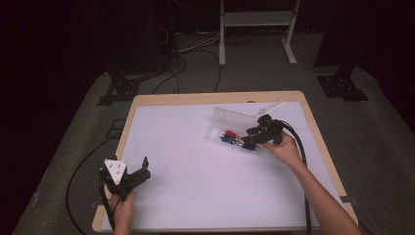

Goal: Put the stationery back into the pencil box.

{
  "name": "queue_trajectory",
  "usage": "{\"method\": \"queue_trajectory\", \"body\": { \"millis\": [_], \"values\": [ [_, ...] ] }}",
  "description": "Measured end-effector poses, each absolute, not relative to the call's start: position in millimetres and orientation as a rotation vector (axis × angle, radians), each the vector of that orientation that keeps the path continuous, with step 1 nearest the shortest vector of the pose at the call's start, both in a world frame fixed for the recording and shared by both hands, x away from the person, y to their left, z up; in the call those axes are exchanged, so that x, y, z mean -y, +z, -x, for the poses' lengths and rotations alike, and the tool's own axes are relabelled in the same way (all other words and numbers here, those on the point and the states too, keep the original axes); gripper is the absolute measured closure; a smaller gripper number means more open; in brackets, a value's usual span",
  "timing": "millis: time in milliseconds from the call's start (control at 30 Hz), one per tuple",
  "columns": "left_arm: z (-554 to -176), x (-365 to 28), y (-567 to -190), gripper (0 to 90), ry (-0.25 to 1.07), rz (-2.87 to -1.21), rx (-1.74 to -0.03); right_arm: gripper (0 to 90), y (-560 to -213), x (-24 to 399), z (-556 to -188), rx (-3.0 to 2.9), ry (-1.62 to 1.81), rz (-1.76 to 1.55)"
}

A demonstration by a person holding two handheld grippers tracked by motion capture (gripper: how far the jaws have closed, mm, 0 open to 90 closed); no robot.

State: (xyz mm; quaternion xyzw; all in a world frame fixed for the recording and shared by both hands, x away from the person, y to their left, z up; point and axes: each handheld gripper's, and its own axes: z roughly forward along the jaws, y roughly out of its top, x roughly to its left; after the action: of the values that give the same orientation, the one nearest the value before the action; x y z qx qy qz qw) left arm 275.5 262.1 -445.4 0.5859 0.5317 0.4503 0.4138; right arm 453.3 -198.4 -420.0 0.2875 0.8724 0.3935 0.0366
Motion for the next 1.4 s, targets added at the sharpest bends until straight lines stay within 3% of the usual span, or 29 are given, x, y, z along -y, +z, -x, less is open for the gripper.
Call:
{"method": "queue_trajectory", "body": {
  "millis": [600, 1400],
  "values": [
    [-274, -261, -445, 0.4, 1.134, -1.479, -1.340, 38.9, -421, 225, -416, -2.647, 1.306, -0.895],
    [-273, -261, -445, 0.4, 1.135, -1.484, -1.338, 35.8, -441, 251, -373, -2.603, 1.385, -0.948]
  ]
}}
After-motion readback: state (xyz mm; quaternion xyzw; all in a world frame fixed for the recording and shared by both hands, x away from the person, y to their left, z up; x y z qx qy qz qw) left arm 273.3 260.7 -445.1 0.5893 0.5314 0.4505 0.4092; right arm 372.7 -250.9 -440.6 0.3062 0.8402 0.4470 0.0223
